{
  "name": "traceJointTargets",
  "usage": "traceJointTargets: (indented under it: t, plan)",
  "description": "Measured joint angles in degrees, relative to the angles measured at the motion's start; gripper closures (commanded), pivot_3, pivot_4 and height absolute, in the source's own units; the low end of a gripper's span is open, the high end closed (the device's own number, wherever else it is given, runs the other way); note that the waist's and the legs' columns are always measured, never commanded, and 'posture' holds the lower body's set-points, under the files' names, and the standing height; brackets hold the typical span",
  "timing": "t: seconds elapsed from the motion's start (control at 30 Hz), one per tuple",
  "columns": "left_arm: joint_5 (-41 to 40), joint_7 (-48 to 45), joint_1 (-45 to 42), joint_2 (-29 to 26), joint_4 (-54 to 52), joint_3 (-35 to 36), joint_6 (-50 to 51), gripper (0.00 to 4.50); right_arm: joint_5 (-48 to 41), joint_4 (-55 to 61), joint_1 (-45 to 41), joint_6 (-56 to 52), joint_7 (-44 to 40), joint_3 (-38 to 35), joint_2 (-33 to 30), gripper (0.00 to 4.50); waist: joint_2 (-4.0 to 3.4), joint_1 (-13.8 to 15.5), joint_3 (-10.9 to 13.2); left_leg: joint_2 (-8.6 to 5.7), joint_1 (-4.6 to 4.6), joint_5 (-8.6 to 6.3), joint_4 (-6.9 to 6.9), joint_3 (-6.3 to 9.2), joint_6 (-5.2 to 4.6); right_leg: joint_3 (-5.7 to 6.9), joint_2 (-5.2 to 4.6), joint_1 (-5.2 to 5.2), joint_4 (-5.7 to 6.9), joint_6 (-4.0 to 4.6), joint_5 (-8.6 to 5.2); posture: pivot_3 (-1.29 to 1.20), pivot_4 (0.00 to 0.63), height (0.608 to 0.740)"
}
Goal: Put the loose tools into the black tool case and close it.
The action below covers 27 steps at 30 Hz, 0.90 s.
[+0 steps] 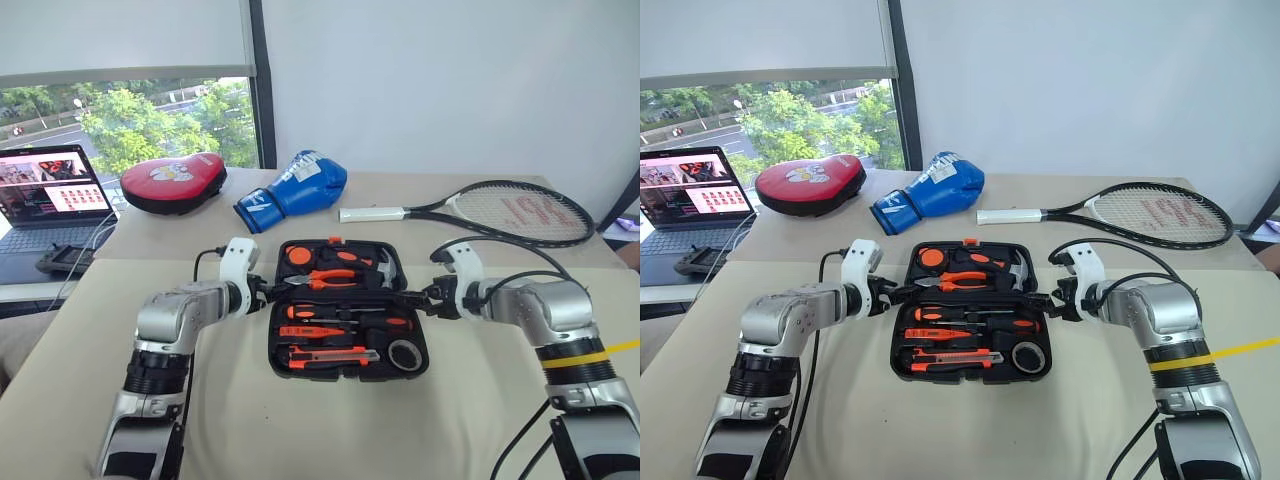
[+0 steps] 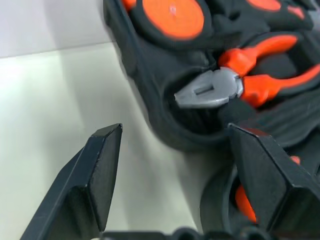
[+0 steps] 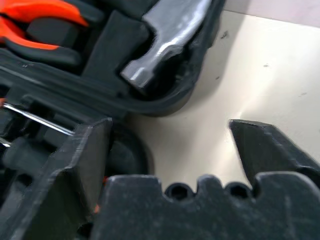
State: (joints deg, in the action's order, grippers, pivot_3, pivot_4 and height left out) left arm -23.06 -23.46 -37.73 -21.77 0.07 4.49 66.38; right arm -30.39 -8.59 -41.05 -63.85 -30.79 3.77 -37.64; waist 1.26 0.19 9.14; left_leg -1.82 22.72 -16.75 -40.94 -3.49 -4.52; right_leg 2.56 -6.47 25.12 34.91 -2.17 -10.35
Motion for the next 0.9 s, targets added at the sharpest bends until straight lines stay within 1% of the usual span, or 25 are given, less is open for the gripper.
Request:
traceJointTargets:
  t: [0.03,0.13,0.27,0.37,0.4,0.5,0.53,0.57,0.6,0.73,0.77,0.83,0.9]
  plan:
    - [-0.2,0.0,0.4,0.0,-0.5,0.0,0.5,0.83,0.2,0.0,0.0,0.0,-0.4,0.3,0.1,1.71,0.0,0.0,0.0,-0.01,-0.03,0.0,0.0,0.01,0.0,-0.03,0.0,0.0,0.01,0.02,0.01,0.0,0.15,0.74]
    - [-0.9,-0.1,2.1,-0.3,-3.0,-0.3,2.0,0.83,1.0,0.0,0.1,-0.2,-2.6,2.0,0.2,2.8,0.0,0.0,0.0,-0.02,-0.2,0.03,0.02,-0.02,0.05,-0.15,-0.04,0.01,0.07,0.06,0.04,0.0,0.15,0.74]
    - [-1.1,0.1,2.8,0.0,-3.7,-1.1,2.6,0.83,1.6,0.2,0.3,-0.3,-4.1,2.7,0.6,2.8,-0.01,0.0,0.0,-0.01,-0.23,0.05,0.03,0.0,0.09,-0.19,-0.06,0.02,0.1,0.13,0.07,0.0,0.15,0.74]
    - [-1.8,0.1,4.3,0.0,-5.8,-1.0,3.3,0.83,2.0,2.5,1.6,-0.8,-4.7,2.6,0.5,2.8,-0.01,0.1,0.0,0.0,-0.23,0.04,0.09,0.0,0.09,-0.23,-0.08,0.04,0.1,0.13,0.07,0.0,0.15,0.74]
    - [-2.0,0.1,4.8,0.0,-6.7,-0.8,3.8,0.83,2.0,3.3,2.0,-1.3,-4.9,2.5,0.4,3.06,-0.01,0.1,0.0,0.01,-0.23,0.04,0.11,0.0,0.09,-0.23,-0.08,0.04,0.11,0.13,0.08,0.0,0.15,0.74]
    - [-3.1,0.0,5.9,-0.2,-8.8,0.0,5.2,1.54,2.1,5.5,3.5,-2.4,-5.1,2.0,0.1,3.85,-0.02,0.1,0.0,0.07,-0.23,0.03,0.18,0.0,0.09,-0.22,-0.06,0.04,0.11,0.13,0.08,0.0,0.15,0.74]
    - [-4.5,-0.6,7.1,-0.2,-10.9,0.9,6.4,2.14,2.1,7.7,5.1,-3.0,-4.1,0.8,0.2,4.33,-0.02,0.1,0.0,0.09,-0.19,0.03,0.2,0.0,0.09,-0.22,-0.06,0.06,0.1,0.13,0.07,0.0,0.15,0.74]
    - [-5.0,-0.8,7.5,-0.2,-11.6,0.9,7.1,2.32,2.1,8.4,5.7,-3.2,-4.0,0.1,0.2,4.42,-0.02,0.1,0.0,0.1,-0.19,0.03,0.21,0.0,0.09,-0.22,-0.06,0.05,0.09,0.13,0.07,0.0,0.15,0.74]
    - [-5.7,-1.0,8.3,-0.2,-12.6,1.1,8.0,2.67,2.0,9.7,6.4,-3.7,-4.0,-0.3,0.2,4.5,-0.02,0.1,0.0,0.1,-0.19,0.02,0.2,0.0,0.09,-0.22,-0.05,0.05,0.09,0.13,0.07,0.0,0.15,0.74]
    - [-9.2,-1.9,12.1,-1.9,-19.2,3.4,12.8,4.0,0.9,17.1,11.1,-7.0,-3.4,-3.2,0.4,4.5,-0.02,0.0,0.0,0.14,-0.16,-0.01,0.24,0.0,0.12,-0.21,0.0,0.1,0.07,0.14,0.07,0.0,0.15,0.74]
    - [-10.2,-2.2,13.5,-2.5,-21.3,3.8,14.0,4.21,0.6,19.5,12.7,-7.9,-3.3,-4.0,0.2,4.5,-0.02,0.0,0.0,0.16,-0.15,-0.01,0.24,0.0,0.13,-0.2,0.01,0.11,0.05,0.15,0.06,0.0,0.15,0.74]
    - [-12.3,-3.2,16.5,-3.9,-25.2,5.0,15.7,4.44,-0.4,24.8,16.1,-9.9,-2.9,-5.4,0.0,4.5,-0.03,0.0,0.0,0.19,-0.14,-0.04,0.24,0.01,0.16,-0.2,0.03,0.11,0.05,0.17,0.05,0.0,0.15,0.74]
    - [-14.0,-4.4,19.7,-6.0,-28.9,5.9,16.4,4.5,-1.8,30.1,19.8,-12.1,-2.6,-7.0,-0.1,4.5,-0.03,0.1,0.0,0.25,-0.12,-0.06,0.24,0.03,0.19,-0.21,0.04,0.13,0.04,0.21,0.02,0.0,0.15,0.74]
